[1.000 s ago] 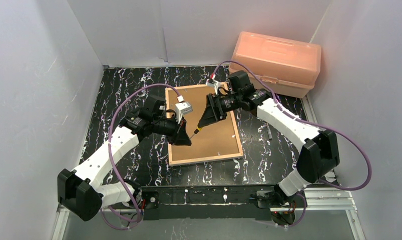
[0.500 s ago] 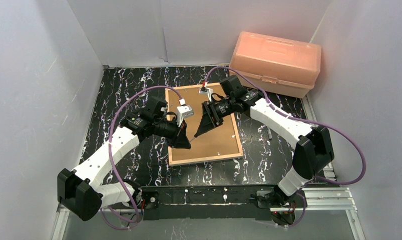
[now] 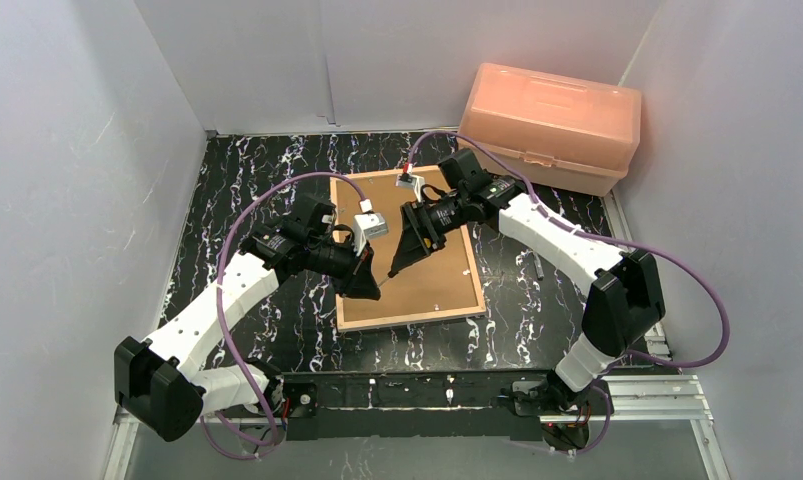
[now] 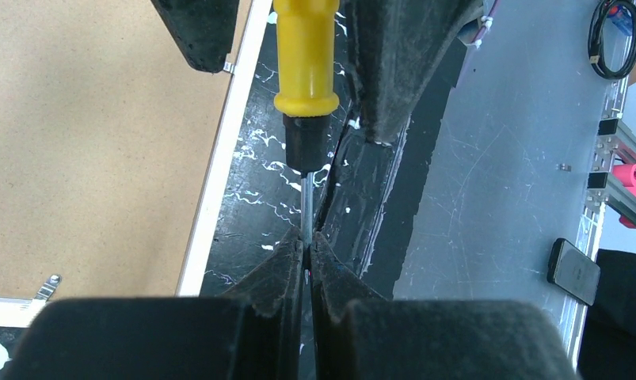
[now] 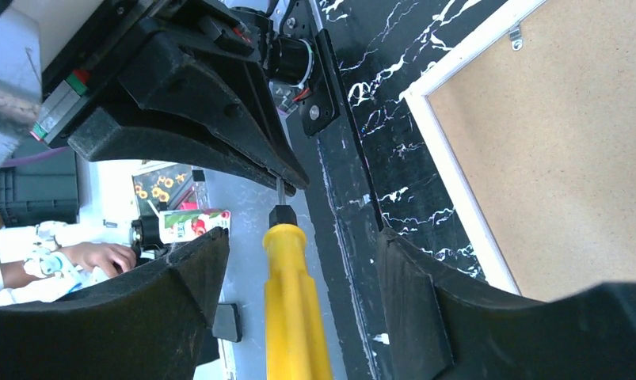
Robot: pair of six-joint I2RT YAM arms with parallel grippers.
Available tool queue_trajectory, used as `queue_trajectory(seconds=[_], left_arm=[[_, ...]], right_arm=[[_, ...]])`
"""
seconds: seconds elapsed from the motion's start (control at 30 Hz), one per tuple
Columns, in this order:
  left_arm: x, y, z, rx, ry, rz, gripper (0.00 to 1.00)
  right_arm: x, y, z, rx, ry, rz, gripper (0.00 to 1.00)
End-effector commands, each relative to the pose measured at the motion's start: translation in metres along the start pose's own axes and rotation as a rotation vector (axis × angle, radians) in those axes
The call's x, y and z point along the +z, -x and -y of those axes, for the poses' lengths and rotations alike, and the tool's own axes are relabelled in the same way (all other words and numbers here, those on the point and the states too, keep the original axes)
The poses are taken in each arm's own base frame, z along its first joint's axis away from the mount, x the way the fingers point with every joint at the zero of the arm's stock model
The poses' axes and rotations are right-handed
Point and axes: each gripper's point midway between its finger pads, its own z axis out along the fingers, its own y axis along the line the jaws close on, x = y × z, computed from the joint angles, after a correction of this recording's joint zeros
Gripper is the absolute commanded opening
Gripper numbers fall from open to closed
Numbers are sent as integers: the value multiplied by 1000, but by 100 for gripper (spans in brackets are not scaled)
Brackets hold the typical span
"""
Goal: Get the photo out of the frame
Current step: Pick up the screwdriver from the center of the board.
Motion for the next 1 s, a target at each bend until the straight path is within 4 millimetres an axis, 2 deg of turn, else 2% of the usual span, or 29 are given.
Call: queue_trajectory(seconds=[0.0, 0.13, 0.4, 0.63, 0.7, 0.8, 0.87, 0.97], left_arm=[[-5, 5, 8, 38, -22, 5, 0], [-4, 3, 8, 44, -19, 1, 0], [-3, -1, 7, 40, -19, -9, 0], [-4, -2, 3, 39, 3, -18, 0], [-4, -3, 0, 38, 21, -21, 7], [-7, -3, -10, 36, 89, -27, 32], [-11, -3, -23, 28, 176, -28, 39], [-19, -1, -42, 13, 318, -5, 47]], right_arm=[[-5, 8, -11, -51, 17, 1, 71], [-6, 5, -8, -49, 17, -23, 59], [-6, -2, -9, -39, 46, -59, 47], [-4, -2, -9, -29, 57, -63, 22], [-5, -1, -8, -27, 52, -61, 15], [-4, -1, 2, -13, -5, -58, 8], [-5, -2, 15, 5, -86, -61, 1], [-11, -4, 49, 33, -276, -67, 1]])
